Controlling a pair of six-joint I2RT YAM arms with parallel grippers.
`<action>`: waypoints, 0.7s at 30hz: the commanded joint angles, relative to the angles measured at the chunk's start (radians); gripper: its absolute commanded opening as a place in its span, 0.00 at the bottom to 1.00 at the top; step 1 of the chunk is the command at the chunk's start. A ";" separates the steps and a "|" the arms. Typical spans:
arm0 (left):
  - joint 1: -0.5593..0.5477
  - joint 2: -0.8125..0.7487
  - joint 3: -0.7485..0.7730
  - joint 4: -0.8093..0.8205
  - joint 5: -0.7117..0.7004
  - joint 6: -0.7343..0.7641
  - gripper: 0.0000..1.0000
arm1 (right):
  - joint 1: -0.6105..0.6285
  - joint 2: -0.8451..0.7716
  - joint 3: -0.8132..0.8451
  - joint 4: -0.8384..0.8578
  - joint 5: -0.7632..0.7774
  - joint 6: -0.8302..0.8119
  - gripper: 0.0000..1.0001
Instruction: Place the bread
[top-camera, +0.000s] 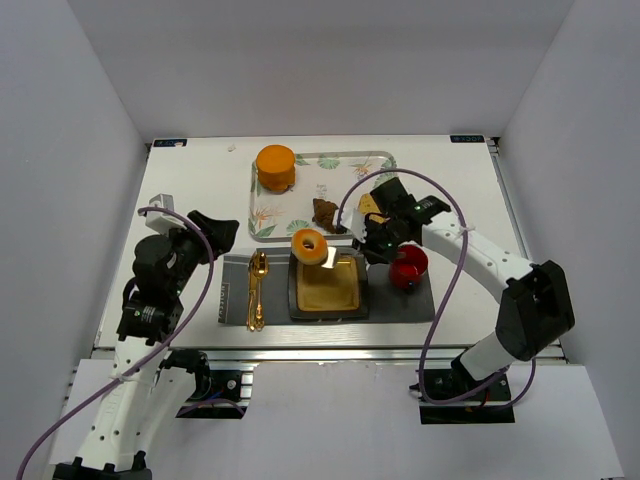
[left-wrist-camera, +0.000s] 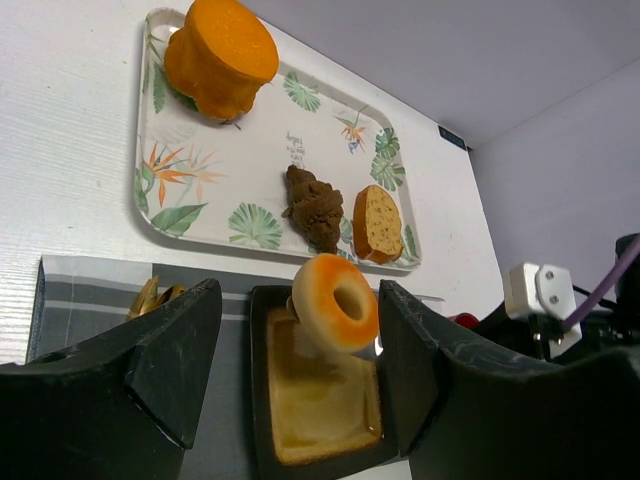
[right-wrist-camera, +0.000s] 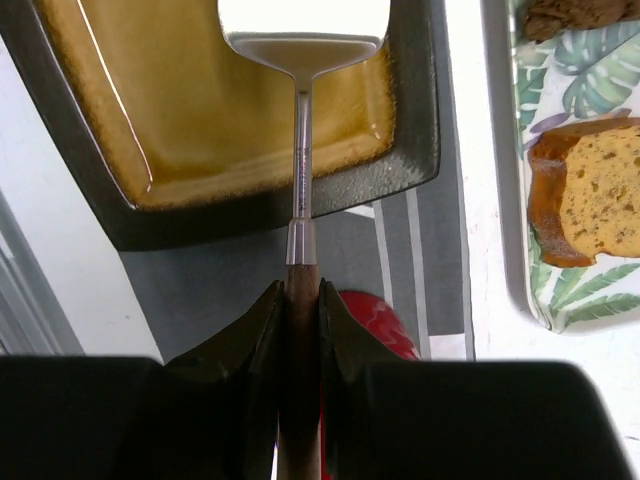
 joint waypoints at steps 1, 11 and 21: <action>0.005 -0.013 -0.020 0.022 0.009 -0.003 0.73 | 0.029 -0.059 -0.047 0.048 0.052 -0.037 0.00; 0.005 -0.030 -0.038 0.032 0.006 -0.008 0.73 | 0.164 -0.136 -0.178 0.136 0.369 -0.117 0.00; 0.005 -0.031 -0.050 0.043 0.006 -0.008 0.73 | 0.223 -0.212 -0.242 0.212 0.541 -0.186 0.00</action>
